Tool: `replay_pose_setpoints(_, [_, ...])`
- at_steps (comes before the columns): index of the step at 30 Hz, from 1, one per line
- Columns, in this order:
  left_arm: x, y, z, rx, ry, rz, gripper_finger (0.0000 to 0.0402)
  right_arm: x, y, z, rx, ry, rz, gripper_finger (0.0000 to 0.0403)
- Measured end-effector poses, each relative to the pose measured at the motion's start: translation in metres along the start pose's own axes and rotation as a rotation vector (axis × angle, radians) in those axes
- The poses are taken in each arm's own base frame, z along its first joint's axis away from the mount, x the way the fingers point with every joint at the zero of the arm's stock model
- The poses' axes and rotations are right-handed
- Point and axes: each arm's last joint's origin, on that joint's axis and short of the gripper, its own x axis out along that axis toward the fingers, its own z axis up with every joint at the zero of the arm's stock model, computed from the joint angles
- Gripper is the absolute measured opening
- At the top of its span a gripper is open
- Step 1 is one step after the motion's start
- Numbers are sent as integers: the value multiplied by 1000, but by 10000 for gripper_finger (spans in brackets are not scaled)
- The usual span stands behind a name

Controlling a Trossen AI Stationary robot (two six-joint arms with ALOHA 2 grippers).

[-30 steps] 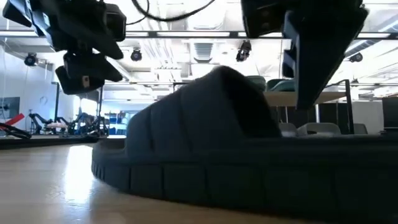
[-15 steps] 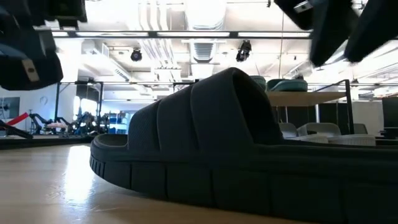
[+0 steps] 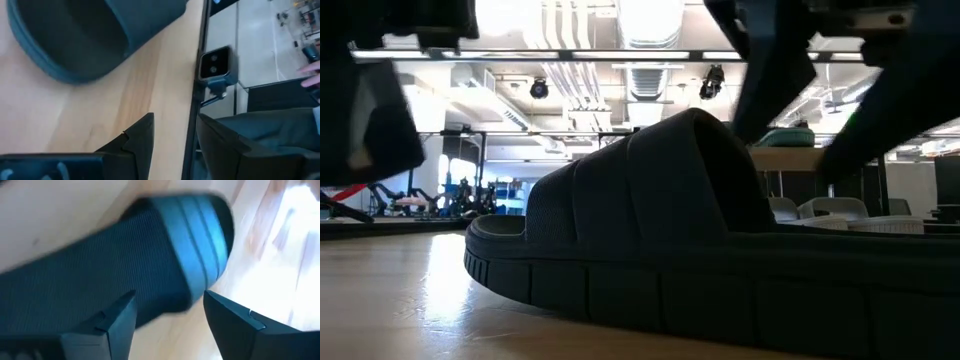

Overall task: Pick and place slides into the shelf
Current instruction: Put the black slipper under the shelf

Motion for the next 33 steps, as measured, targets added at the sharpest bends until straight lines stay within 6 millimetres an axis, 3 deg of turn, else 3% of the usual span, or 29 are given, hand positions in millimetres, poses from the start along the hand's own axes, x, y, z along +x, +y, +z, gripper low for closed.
replay_pose_setpoints(11, [23,19,-14,-31,26,108,134,30,-19,10,74,-97,-45,213])
replay_pose_setpoints(15, [23,18,-13,-32,18,102,134,42,-31,4,216,-69,-59,177])
replay_pose_setpoints(19, [23,18,-13,-30,20,101,134,46,-41,0,315,-41,-79,110])
replay_pose_setpoints(23, [22,18,-13,-22,21,104,134,42,-48,-3,348,-16,-206,26])
replay_pose_setpoints(29, [18,22,-13,12,1,176,134,10,-72,-7,268,156,-751,14])
replay_pose_setpoints(33, [6,28,-8,28,-24,299,134,1,-91,-32,299,355,-768,14])
